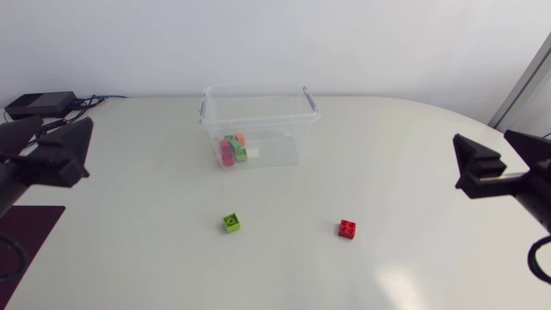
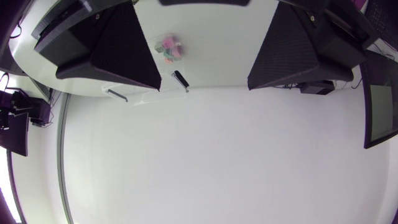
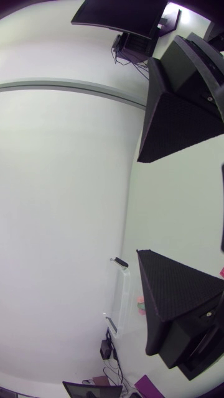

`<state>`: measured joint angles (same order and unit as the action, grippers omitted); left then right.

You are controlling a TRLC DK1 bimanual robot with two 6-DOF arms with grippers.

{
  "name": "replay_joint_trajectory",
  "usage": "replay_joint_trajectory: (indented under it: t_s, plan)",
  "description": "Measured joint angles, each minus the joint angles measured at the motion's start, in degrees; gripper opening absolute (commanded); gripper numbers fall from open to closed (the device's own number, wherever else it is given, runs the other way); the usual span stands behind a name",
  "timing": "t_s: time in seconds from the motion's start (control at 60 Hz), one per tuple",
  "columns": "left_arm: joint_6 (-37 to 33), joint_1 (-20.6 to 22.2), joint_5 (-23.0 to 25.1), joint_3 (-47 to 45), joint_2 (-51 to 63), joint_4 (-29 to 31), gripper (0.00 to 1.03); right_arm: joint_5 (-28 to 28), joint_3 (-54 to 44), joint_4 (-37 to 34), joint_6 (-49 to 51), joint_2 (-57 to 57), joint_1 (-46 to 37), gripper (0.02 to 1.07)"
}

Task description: Place the duplo bricks in the container

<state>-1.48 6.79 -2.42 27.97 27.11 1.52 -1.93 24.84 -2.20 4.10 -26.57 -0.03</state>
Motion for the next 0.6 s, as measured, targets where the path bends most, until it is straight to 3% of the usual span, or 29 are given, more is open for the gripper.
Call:
replay_joint_trajectory:
  t_s: [0.183, 0.267, 0.333, 0.45, 0.6]
  plan:
    - [0.3, 6.0, 0.0, 8.9, 19.5, 4.6, 0.94, -4.6, 5.9, -2.6, -1.4, -14.2, 0.0, 1.03]
    - [0.4, 7.8, 0.0, 11.7, 27.6, 6.3, 0.94, -9.4, 7.5, -4.2, -2.8, -21.3, -1.0, 1.03]
    - [-0.9, 8.7, 0.6, 15.8, 36.2, 11.8, 0.94, -14.6, 9.0, -6.8, -3.9, -27.6, -2.9, 1.03]
    - [-10.4, 10.4, 1.6, 22.3, 49.4, 18.2, 0.94, -23.8, 11.4, -10.3, -4.3, -37.1, -5.9, 1.03]
    - [-23.2, 13.2, 3.0, 24.1, 59.2, 20.9, 0.97, -30.3, 13.3, -12.5, -2.4, -45.6, -7.5, 1.03]
